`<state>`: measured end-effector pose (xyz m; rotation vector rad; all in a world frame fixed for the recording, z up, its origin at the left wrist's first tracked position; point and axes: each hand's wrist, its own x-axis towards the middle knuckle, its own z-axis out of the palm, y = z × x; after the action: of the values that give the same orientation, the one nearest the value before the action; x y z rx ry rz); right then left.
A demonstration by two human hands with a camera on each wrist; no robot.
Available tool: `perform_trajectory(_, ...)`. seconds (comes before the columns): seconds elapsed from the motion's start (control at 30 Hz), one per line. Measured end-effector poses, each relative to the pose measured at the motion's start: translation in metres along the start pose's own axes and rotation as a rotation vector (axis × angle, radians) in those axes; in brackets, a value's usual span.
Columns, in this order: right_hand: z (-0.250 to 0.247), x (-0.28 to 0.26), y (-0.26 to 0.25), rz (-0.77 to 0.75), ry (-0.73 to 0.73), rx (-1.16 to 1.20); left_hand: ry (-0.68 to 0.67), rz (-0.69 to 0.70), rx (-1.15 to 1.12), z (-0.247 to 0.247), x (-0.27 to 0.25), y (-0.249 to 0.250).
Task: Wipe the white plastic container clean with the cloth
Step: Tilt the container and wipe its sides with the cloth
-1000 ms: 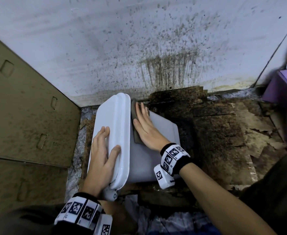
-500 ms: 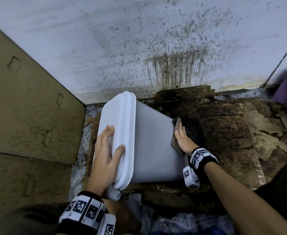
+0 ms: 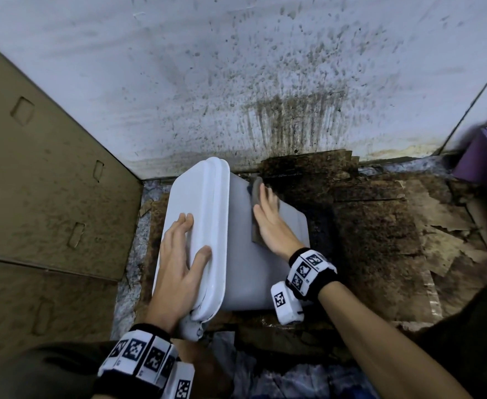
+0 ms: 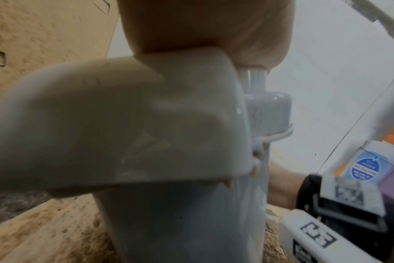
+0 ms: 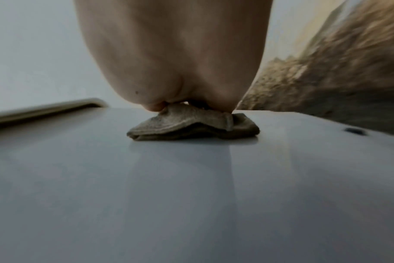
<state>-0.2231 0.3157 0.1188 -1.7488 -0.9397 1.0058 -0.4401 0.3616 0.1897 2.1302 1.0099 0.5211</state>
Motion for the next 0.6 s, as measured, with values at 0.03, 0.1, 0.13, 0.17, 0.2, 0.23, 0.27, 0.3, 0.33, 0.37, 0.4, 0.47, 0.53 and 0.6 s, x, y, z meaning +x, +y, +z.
perform_trajectory(0.03,0.004,-0.001,-0.011,-0.05,0.001,0.006,0.0,0.004,0.005,0.0,0.0,0.0)
perform_trajectory(0.1,0.011,-0.003,-0.023,-0.124,-0.01,-0.008,-0.003,0.0,0.009,0.0,0.0,0.0)
perform_trajectory(0.13,0.013,-0.002,-0.022,-0.151,-0.018,-0.022,-0.002,-0.005,0.008,0.001,0.0,0.001)
perform_trajectory(0.17,0.012,-0.003,-0.023,-0.168,-0.034,-0.031,-0.002,-0.011,0.006,0.001,0.0,0.001)
perform_trajectory(0.2,0.012,-0.001,-0.019,-0.179,-0.043,-0.036,-0.003,-0.016,0.004,0.001,0.001,0.001)
perform_trajectory(0.23,0.01,0.0,-0.016,-0.193,-0.052,-0.044,-0.006,-0.021,0.002,0.001,0.001,0.001)
perform_trajectory(0.27,0.008,0.002,-0.01,-0.205,-0.056,-0.053,-0.008,-0.023,-0.001,0.001,0.001,0.001)
perform_trajectory(0.3,0.006,0.003,-0.006,-0.212,-0.061,-0.064,-0.011,-0.023,-0.004,0.001,0.001,0.002)
perform_trajectory(0.33,0.004,0.005,-0.001,-0.213,-0.063,-0.072,-0.011,-0.023,-0.007,0.001,0.001,0.002)
perform_trajectory(0.37,0.002,0.007,0.004,-0.207,-0.065,-0.074,-0.011,-0.023,-0.008,0.0,0.001,0.002)
perform_trajectory(0.4,-0.001,0.009,0.01,-0.191,-0.062,-0.071,-0.009,-0.02,-0.008,0.0,0.001,0.002)
perform_trajectory(0.47,-0.006,0.012,0.025,-0.126,-0.047,-0.064,-0.004,-0.013,-0.008,0.0,0.001,0.001)
perform_trajectory(0.53,-0.014,0.016,0.046,-0.01,-0.03,-0.052,-0.004,-0.016,-0.007,-0.001,0.001,0.0)
perform_trajectory(0.6,-0.022,0.019,0.067,0.113,-0.008,-0.017,-0.004,-0.014,-0.013,-0.001,0.0,-0.001)
